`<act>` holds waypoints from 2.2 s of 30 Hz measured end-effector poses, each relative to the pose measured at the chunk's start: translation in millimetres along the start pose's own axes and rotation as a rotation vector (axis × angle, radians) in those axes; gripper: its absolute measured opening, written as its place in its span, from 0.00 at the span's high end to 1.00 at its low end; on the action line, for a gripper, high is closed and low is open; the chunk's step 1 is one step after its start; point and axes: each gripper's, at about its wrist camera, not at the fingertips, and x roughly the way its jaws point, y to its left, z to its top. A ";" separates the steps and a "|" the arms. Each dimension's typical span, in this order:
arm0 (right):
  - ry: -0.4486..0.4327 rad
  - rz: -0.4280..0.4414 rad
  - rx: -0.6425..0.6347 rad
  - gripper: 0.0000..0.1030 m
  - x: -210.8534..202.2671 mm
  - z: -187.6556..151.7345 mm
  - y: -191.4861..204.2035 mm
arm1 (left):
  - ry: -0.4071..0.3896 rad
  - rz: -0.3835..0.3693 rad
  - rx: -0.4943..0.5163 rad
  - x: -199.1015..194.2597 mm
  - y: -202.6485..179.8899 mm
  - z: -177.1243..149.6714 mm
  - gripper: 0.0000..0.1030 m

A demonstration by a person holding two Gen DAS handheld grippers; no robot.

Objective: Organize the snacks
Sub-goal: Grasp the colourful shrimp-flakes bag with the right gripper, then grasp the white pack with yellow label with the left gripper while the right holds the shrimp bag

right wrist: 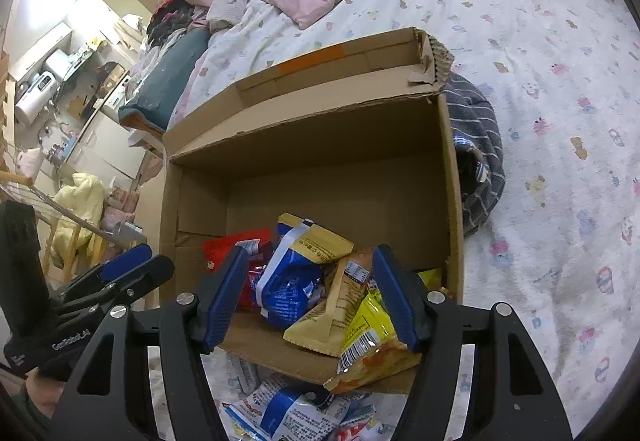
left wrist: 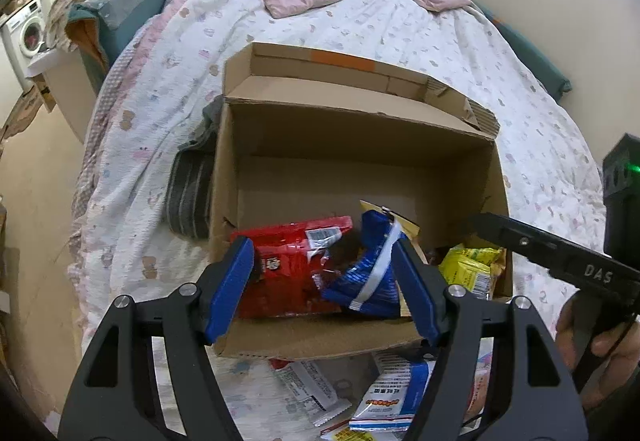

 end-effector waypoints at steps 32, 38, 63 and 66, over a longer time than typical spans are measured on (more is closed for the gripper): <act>0.301 -0.073 0.312 0.06 -12.9 -136.5 -54.5 | 0.065 0.011 -0.151 -63.7 28.0 -91.8 0.34; 0.336 -0.169 0.304 0.15 5.1 -136.3 -53.2 | 0.074 0.014 -0.179 -65.0 38.6 -97.3 0.34; 0.108 -0.252 0.187 0.48 -54.1 -131.3 -68.4 | 0.228 0.022 -0.162 -25.1 21.3 -109.1 0.34; 0.039 -0.218 0.186 0.48 -71.6 -127.6 -67.0 | 0.317 0.015 -0.136 -6.7 10.1 -118.9 0.34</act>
